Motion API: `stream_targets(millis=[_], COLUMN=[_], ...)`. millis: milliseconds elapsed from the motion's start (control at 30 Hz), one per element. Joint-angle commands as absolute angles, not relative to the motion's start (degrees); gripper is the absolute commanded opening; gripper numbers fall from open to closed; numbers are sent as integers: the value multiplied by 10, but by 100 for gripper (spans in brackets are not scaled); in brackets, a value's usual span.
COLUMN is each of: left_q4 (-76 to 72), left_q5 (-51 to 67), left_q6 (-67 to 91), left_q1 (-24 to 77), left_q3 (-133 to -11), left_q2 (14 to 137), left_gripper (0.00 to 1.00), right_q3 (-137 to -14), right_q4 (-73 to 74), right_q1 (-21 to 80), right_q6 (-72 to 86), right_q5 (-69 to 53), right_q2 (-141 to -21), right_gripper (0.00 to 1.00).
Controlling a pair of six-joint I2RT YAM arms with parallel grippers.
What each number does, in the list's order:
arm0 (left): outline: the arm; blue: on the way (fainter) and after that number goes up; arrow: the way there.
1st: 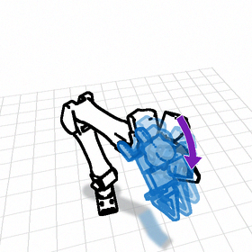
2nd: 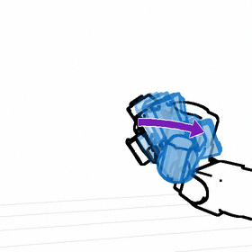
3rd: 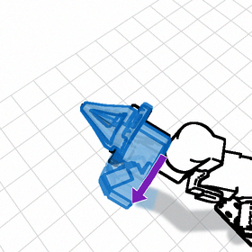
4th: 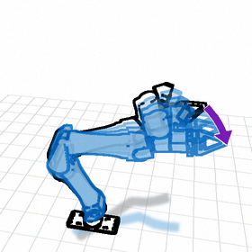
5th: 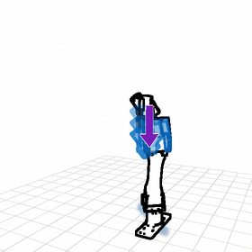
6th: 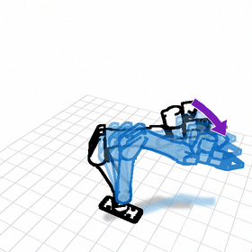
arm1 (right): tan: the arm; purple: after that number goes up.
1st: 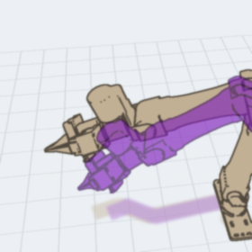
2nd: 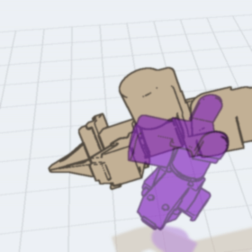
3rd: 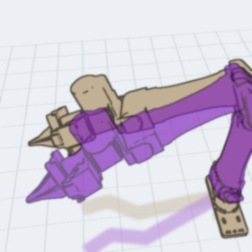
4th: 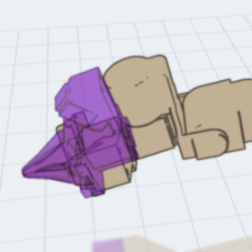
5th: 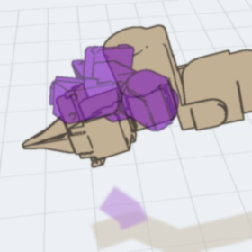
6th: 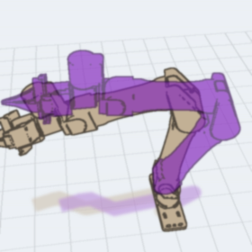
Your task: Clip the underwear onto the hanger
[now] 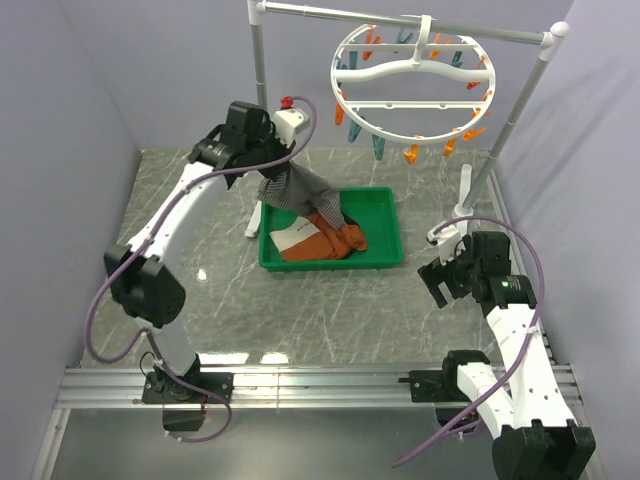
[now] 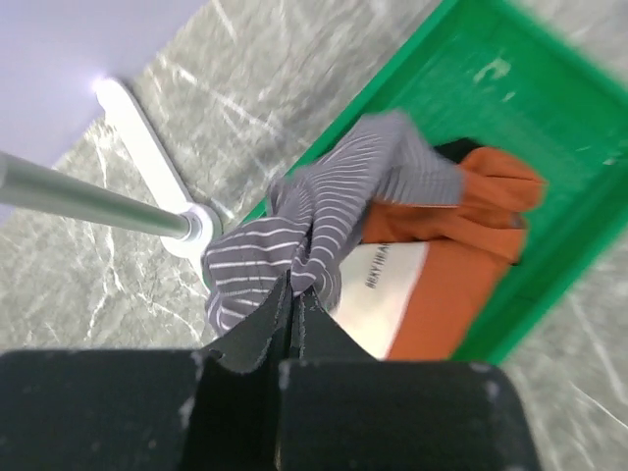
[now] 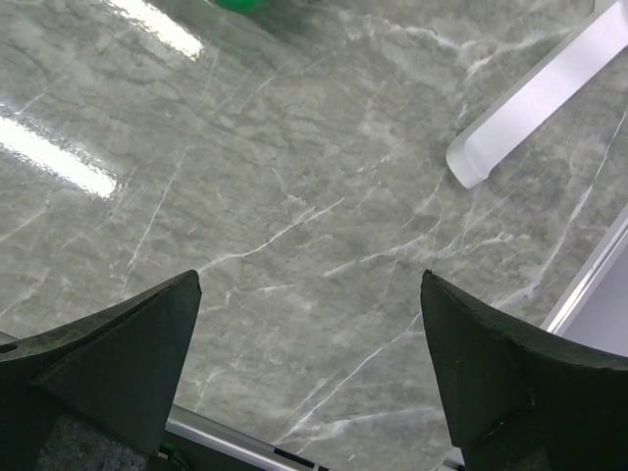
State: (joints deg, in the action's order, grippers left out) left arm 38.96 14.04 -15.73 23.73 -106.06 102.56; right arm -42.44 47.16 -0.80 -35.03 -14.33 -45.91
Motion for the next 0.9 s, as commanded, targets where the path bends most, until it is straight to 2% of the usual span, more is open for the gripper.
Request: stream_targets(millis=[0, 233, 367, 533, 700, 867], left_q4=[424, 481, 532, 524, 472, 482], left_q5=[198, 247, 331, 434, 483, 460], left_q6=[-150, -193, -183, -126, -81, -164], left_q1=[244, 276, 277, 277, 277, 277], left_q3=[-1036, -921, -941, -960, -872, -729], left_q2=[952, 828, 797, 742, 676, 655], left_gripper=[0, 0, 0, 0, 0, 0], right_q3=[-456, -463, -468, -477, -481, -479], right_q4=[484, 508, 518, 526, 530, 533], right_q1=[-3, 16, 21, 29, 30, 33], right_q6=[-363, -378, -386, -394, -404, -410], right_q5=[-163, -188, -204, -206, -206, -216], right_q2=[-460, -461, -459, -463, -462, -461], right_gripper=[100, 100, 99, 99, 98, 97])
